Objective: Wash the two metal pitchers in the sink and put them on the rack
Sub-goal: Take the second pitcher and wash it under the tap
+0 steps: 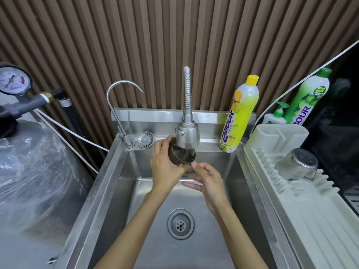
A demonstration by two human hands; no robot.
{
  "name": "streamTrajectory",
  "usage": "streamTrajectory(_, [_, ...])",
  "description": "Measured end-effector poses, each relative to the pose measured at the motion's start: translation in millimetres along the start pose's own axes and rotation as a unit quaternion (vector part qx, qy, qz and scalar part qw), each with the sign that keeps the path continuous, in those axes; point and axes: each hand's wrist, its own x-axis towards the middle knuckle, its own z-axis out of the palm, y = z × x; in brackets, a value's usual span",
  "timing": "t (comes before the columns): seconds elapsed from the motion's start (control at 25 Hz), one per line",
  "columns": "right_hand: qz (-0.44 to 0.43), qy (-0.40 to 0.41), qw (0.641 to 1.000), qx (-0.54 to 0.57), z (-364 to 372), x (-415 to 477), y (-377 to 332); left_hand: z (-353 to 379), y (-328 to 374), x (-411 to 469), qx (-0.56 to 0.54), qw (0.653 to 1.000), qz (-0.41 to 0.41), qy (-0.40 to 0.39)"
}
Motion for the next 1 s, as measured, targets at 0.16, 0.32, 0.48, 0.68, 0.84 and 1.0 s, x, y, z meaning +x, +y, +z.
streamTrajectory(0.16, [0.012,0.065,0.992,-0.109,-3,-6,-26,1,0,-9,0.039,0.995,-0.094,0.007])
streamTrajectory(0.32, [-0.07,0.148,0.915,-0.37,-8,-15,-47,13,-11,-16,-0.145,0.968,-0.191,-0.073])
streamTrajectory(0.48, [-0.163,0.191,0.842,-0.478,-7,-25,-45,26,-22,-11,-0.26,0.934,-0.191,-0.153])
streamTrajectory(0.68, [-0.11,0.096,0.977,-0.154,-9,-4,-22,23,-15,6,-0.23,0.965,-0.107,-0.069])
streamTrajectory(0.84, [0.035,-0.011,0.998,0.048,0,1,-3,5,-3,5,-0.021,1.0,-0.014,-0.002])
streamTrajectory(1.0, [0.077,-0.002,0.997,0.0,2,-4,-11,-3,4,-1,0.115,0.992,-0.041,0.0])
